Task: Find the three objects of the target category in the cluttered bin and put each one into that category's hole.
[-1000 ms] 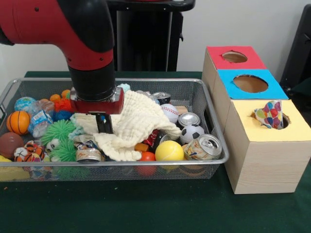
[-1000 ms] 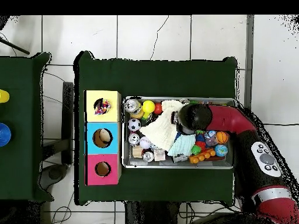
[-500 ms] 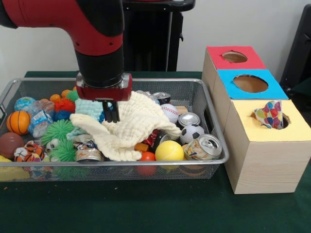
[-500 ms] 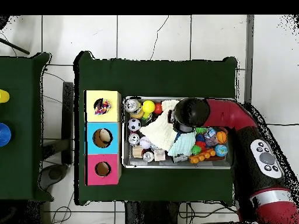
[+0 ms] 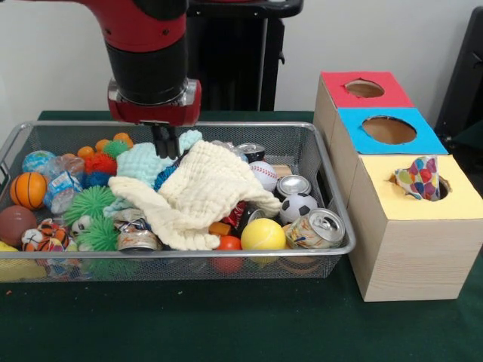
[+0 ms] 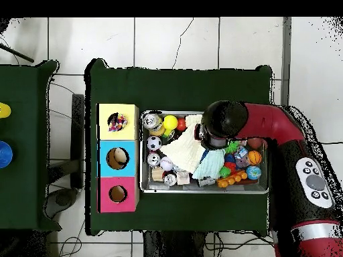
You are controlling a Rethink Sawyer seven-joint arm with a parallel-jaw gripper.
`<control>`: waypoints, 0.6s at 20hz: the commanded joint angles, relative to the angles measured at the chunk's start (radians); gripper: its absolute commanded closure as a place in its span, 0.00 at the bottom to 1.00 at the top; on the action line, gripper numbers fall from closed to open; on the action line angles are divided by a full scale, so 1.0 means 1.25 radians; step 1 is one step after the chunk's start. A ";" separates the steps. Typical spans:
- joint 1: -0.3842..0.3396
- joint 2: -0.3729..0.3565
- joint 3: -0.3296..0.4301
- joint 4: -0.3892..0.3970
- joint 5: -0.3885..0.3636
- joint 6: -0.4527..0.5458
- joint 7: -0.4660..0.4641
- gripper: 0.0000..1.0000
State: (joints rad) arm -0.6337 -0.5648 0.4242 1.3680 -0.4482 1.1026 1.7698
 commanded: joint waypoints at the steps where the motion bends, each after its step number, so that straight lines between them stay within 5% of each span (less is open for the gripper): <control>1: -0.011 0.037 0.061 -0.095 -0.012 0.076 -0.203 1.00; 12: -0.039 0.100 0.080 -0.161 -0.061 0.010 -0.290 1.00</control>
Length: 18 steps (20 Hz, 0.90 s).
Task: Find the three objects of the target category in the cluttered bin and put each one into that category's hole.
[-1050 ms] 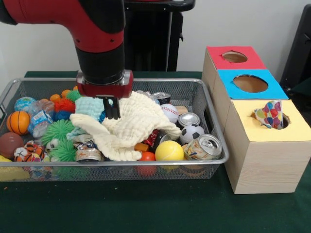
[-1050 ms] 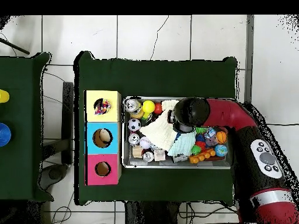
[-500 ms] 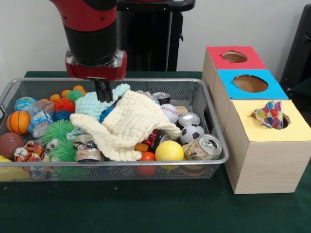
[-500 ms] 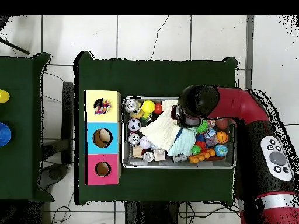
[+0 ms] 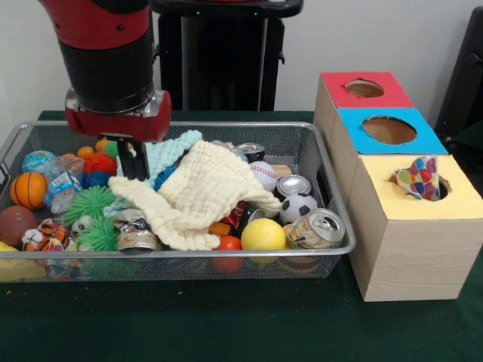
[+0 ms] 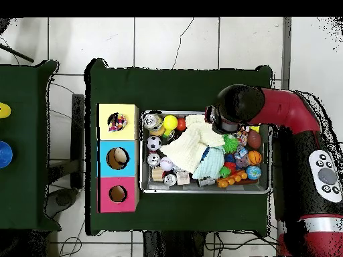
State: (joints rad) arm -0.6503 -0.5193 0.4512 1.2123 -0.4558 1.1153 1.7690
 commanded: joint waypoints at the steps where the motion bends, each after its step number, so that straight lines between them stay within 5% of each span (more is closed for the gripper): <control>1: -0.026 0.069 0.058 -0.038 -0.061 -0.017 -0.284 1.00; 18: -0.065 0.088 0.048 0.050 -0.119 -0.184 -0.191 1.00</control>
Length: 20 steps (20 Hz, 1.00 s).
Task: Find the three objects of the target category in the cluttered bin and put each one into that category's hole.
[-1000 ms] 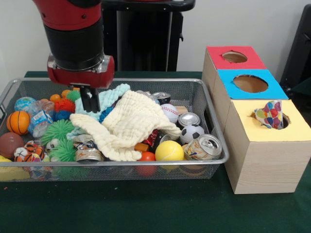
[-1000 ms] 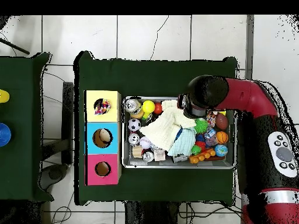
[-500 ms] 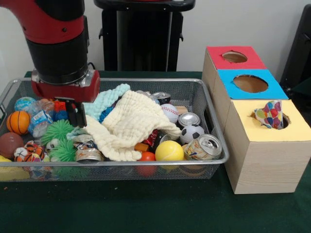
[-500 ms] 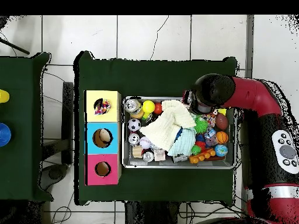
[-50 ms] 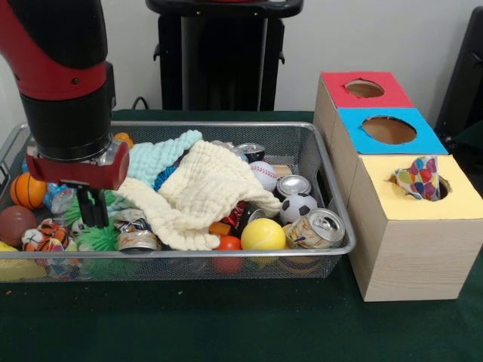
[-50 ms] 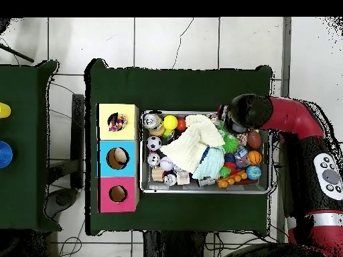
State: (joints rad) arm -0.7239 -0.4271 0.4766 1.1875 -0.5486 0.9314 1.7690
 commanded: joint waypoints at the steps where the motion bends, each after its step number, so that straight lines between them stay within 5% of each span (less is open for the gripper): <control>1: -0.007 0.013 0.026 0.074 -0.045 -0.039 -0.189 1.00; 20: -0.010 0.007 0.005 0.107 -0.052 -0.061 -0.143 1.00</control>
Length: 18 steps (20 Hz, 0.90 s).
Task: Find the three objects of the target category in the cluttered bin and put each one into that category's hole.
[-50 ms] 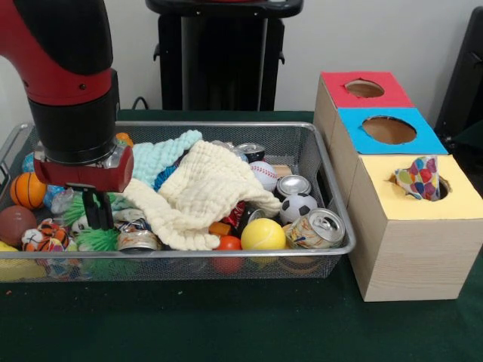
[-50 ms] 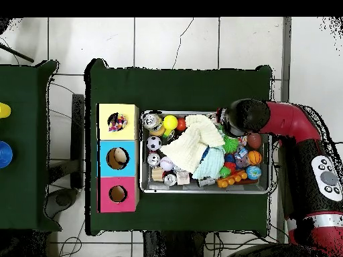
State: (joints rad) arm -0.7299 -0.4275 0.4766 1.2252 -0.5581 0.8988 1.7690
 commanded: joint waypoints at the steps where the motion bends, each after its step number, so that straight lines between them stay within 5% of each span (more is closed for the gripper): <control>1: -0.004 0.009 0.005 0.075 -0.045 -0.034 -0.145 1.00; 7: -0.004 0.017 0.007 0.056 -0.047 -0.020 -0.157 1.00; 8: -0.004 0.017 0.006 0.056 -0.046 -0.019 -0.153 0.00; 18: -0.023 0.040 0.027 0.021 -0.051 0.000 -0.222 0.00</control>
State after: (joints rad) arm -0.7321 -0.4264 0.4768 1.2311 -0.5685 0.8965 1.7690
